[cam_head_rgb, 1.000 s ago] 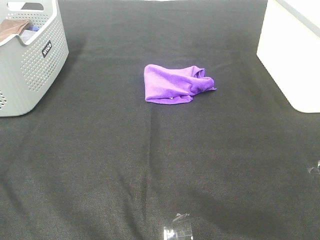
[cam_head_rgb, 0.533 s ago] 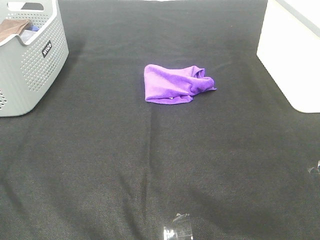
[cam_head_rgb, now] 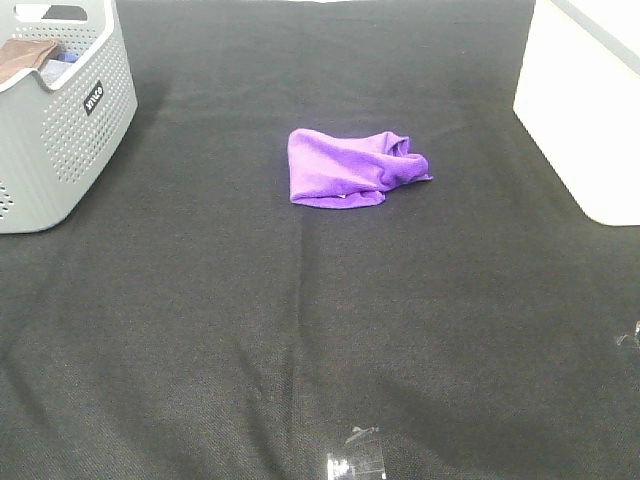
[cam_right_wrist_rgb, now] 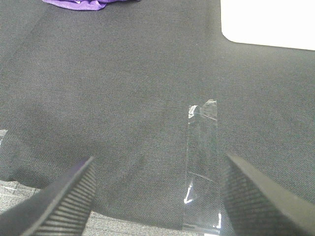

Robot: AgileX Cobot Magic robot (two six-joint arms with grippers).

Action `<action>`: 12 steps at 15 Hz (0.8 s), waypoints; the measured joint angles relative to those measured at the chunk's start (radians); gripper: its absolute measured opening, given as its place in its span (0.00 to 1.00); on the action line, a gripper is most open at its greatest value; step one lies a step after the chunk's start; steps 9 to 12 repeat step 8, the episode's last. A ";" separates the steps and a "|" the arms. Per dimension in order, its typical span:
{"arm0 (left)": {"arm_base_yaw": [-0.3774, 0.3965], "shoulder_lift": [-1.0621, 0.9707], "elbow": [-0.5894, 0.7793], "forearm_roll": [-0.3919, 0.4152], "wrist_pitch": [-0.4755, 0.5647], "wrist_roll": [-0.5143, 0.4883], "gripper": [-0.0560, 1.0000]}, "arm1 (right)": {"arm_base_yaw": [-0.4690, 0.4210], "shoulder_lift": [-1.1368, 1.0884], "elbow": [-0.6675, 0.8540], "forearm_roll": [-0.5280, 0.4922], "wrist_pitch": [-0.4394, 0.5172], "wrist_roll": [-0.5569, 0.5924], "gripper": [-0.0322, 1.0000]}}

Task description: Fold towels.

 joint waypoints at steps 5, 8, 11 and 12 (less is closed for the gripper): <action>0.000 0.000 0.000 -0.013 0.000 0.000 0.69 | 0.000 0.000 0.000 0.000 0.000 0.000 0.72; 0.000 0.000 0.000 -0.013 0.000 0.000 0.69 | 0.000 0.000 0.000 0.000 0.000 0.000 0.72; 0.000 0.000 0.000 -0.013 0.000 0.000 0.69 | 0.000 0.000 0.000 0.000 0.000 0.000 0.72; 0.000 0.000 0.000 -0.013 0.000 0.000 0.69 | 0.000 0.000 0.000 0.000 0.000 0.000 0.72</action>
